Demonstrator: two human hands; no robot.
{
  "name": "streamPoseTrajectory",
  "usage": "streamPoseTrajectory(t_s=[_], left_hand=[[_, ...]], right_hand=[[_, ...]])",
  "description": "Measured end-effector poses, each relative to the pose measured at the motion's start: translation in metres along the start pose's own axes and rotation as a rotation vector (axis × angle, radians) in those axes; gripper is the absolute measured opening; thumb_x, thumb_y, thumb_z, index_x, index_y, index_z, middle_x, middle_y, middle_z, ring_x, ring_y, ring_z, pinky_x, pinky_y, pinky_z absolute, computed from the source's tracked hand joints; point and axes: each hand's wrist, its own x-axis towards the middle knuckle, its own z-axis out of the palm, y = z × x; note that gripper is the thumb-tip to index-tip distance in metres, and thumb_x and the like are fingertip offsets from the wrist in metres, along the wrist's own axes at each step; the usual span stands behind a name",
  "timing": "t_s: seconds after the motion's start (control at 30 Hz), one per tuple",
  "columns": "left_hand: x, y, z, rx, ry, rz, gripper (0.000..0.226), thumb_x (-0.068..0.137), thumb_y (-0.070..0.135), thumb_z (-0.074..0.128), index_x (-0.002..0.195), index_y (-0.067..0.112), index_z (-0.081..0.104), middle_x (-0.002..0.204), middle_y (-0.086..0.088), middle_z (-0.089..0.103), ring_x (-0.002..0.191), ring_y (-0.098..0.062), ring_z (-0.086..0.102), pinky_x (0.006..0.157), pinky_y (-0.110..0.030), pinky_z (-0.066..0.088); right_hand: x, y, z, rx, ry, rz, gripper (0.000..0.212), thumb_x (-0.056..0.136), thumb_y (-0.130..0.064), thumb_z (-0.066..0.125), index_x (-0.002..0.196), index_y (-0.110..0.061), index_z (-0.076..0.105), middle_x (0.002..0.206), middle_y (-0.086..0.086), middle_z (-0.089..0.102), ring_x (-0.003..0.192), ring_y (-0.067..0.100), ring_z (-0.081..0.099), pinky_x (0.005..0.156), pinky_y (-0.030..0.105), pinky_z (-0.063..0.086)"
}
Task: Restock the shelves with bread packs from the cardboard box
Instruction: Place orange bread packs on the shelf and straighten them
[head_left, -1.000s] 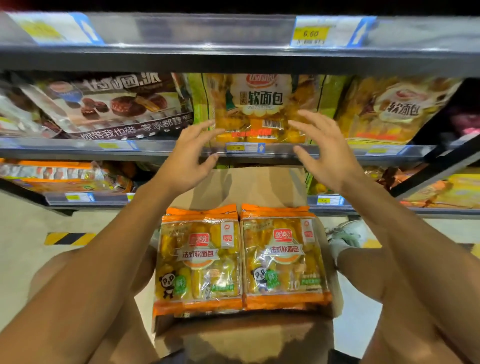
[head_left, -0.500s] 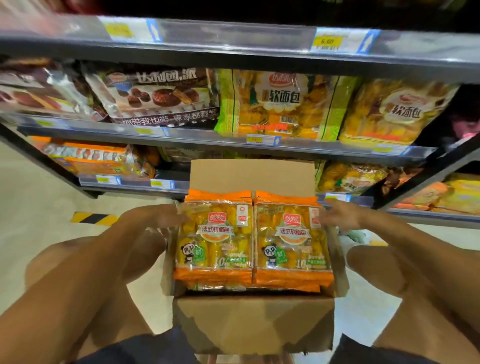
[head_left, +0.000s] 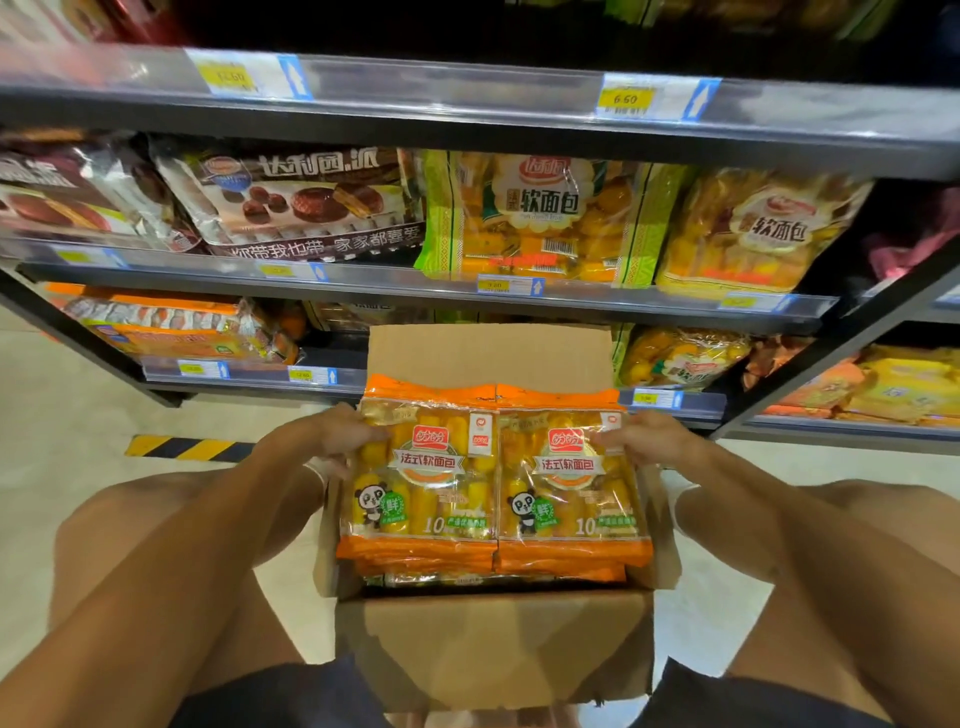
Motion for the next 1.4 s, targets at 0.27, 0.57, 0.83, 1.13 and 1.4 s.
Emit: streamPoseTrajectory(t_s=[0.27,0.57,0.83,1.13,1.4], left_hand=[[-0.012,0.013,-0.014,-0.134,0.133,0.198,0.046,0.078,0.053,0.078,0.083,0.01,0.063,0.075,-0.004,0.07,0.06,-0.014,0.066,0.052,-0.023,0.046],[-0.02,0.02,-0.016,-0.304,-0.083,0.281,0.052,0.075,0.046,0.081,0.116,0.016,0.071,0.103,-0.003,0.078,0.094,-0.022,0.076,0.097,-0.045,0.055],[-0.027,0.027,-0.006,-0.348,-0.338,0.234,0.083,0.073,0.016,0.088,0.14,0.027,0.04,0.121,-0.005,0.072,0.107,-0.028,0.071,0.093,-0.052,0.056],[-0.06,0.051,-0.021,-0.363,-0.132,0.372,0.088,0.068,0.015,0.091,0.135,0.03,0.037,0.121,-0.004,0.068,0.105,-0.025,0.07,0.091,-0.048,0.057],[-0.12,0.085,-0.032,-0.644,-0.01,0.657,0.056,0.078,0.01,0.081,0.13,0.018,0.062,0.118,-0.008,0.073,0.109,-0.03,0.07,0.097,-0.052,0.053]], right_hand=[[-0.01,-0.002,0.002,0.25,-0.134,-0.141,0.044,0.083,-0.026,0.078,0.125,-0.034,0.068,0.117,-0.001,0.074,0.106,0.021,0.071,0.092,0.042,0.054],[-0.021,-0.004,0.021,0.34,-0.159,-0.092,0.073,0.075,-0.034,0.087,0.129,-0.03,0.038,0.113,0.001,0.07,0.099,0.022,0.07,0.081,0.044,0.057],[-0.03,-0.005,0.029,0.331,-0.374,0.083,0.052,0.076,-0.039,0.081,0.123,-0.028,0.062,0.116,0.007,0.074,0.112,0.029,0.069,0.106,0.057,0.044],[-0.06,-0.037,0.011,0.188,-0.132,-0.174,0.054,0.075,-0.031,0.087,0.123,-0.03,0.062,0.105,-0.006,0.077,0.092,0.013,0.075,0.084,0.037,0.059],[-0.132,-0.08,-0.055,0.205,0.254,-0.628,0.051,0.076,-0.03,0.086,0.122,-0.032,0.065,0.108,-0.017,0.075,0.096,0.0,0.071,0.079,0.02,0.056]])
